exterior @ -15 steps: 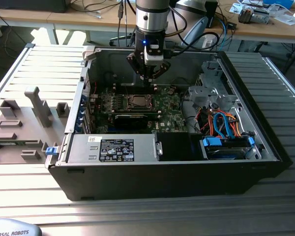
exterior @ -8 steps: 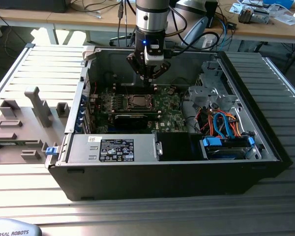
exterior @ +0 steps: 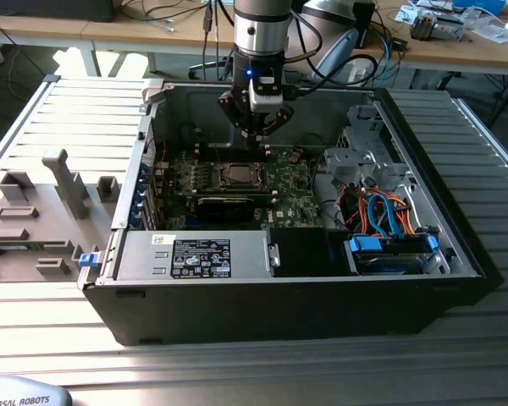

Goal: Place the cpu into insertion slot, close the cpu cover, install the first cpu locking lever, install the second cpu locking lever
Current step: 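Install the first cpu locking lever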

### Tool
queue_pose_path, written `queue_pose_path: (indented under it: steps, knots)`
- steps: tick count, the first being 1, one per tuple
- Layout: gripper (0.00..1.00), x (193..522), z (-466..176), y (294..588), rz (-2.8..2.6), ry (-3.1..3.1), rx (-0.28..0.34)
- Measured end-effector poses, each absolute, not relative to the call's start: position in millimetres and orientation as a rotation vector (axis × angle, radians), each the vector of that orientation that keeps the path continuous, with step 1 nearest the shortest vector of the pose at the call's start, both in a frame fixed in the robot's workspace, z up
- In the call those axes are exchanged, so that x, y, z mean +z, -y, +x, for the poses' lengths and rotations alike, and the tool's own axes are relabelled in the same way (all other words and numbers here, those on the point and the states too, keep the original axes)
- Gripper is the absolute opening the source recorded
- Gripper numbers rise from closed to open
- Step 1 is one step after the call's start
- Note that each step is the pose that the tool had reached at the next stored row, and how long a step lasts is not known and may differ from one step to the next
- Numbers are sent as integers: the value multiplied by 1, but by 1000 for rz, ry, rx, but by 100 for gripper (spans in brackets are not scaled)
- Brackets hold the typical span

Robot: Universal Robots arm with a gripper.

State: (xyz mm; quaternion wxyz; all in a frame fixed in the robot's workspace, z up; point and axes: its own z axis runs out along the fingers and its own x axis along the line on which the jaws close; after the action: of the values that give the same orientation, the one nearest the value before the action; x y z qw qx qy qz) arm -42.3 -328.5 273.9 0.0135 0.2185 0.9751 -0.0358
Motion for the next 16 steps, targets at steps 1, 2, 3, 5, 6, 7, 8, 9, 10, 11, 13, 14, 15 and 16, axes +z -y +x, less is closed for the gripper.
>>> queue_pose_path:
  steps: [1,2,3,5,6,7,8,9,10,11,13,14,15,16]
  knots:
    - [11,274,-42,329,679,-3037,-111]
    - [11,274,-42,329,678,-3038,-111]
    - [11,274,-42,329,675,-3038,-111]
    - [11,274,-42,329,671,-3039,-111]
    - [11,274,-42,329,669,-3040,-111]
    - [11,274,-42,329,667,-3040,-111]
    - [11,274,-42,329,665,-3040,-111]
    - [11,274,-42,329,663,-3041,-111]
    - [11,274,-42,329,660,-3041,-111]
    - [11,274,-42,329,657,-3042,-111]
    - [11,274,-42,329,654,-3042,-111]
    - [11,274,-42,329,652,-3043,-111]
    - [11,274,-42,329,651,-3043,-111]
    - [11,274,-42,329,648,-3044,-111]
